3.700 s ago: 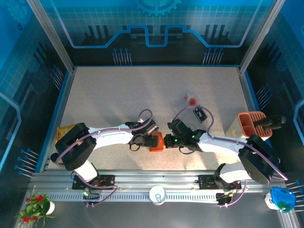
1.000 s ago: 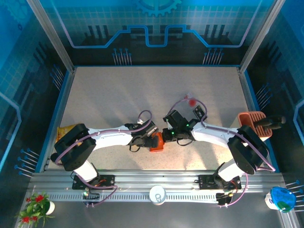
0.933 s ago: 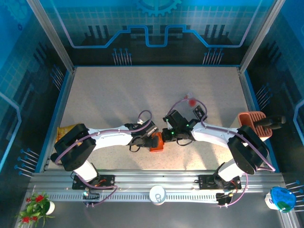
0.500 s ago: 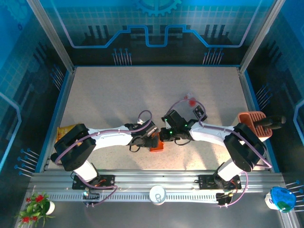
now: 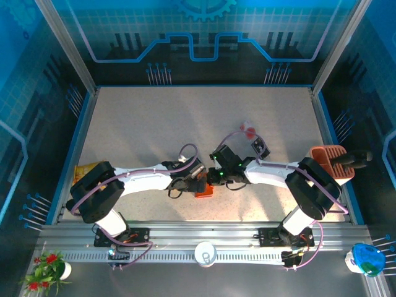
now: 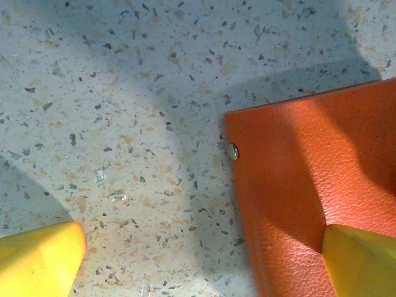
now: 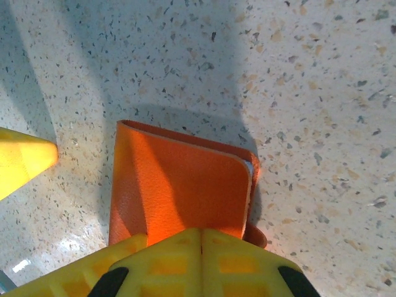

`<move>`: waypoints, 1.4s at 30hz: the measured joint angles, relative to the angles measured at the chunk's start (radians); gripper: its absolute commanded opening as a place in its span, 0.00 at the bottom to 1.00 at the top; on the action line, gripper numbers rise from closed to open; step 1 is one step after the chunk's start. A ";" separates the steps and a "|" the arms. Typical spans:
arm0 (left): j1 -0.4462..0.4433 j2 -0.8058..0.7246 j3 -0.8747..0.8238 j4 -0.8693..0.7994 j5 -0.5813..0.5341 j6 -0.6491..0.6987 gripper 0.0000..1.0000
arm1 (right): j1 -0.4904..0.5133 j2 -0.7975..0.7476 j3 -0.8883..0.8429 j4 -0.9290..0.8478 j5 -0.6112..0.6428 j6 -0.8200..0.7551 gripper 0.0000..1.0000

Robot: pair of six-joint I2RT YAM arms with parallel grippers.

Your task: Put the credit cards into the card holder

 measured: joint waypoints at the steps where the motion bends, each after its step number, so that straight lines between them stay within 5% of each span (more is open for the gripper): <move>1: 0.000 0.000 0.000 0.000 0.000 0.000 0.99 | 0.000 0.000 -0.004 0.007 0.000 0.003 0.00; 14: 0.000 -0.001 -0.002 0.002 -0.003 0.000 0.99 | 0.018 -0.017 -0.068 0.110 0.027 0.033 0.00; 42: 0.000 -0.007 -0.009 0.003 -0.003 0.003 0.99 | 0.238 -0.076 -0.291 0.470 0.465 0.112 0.00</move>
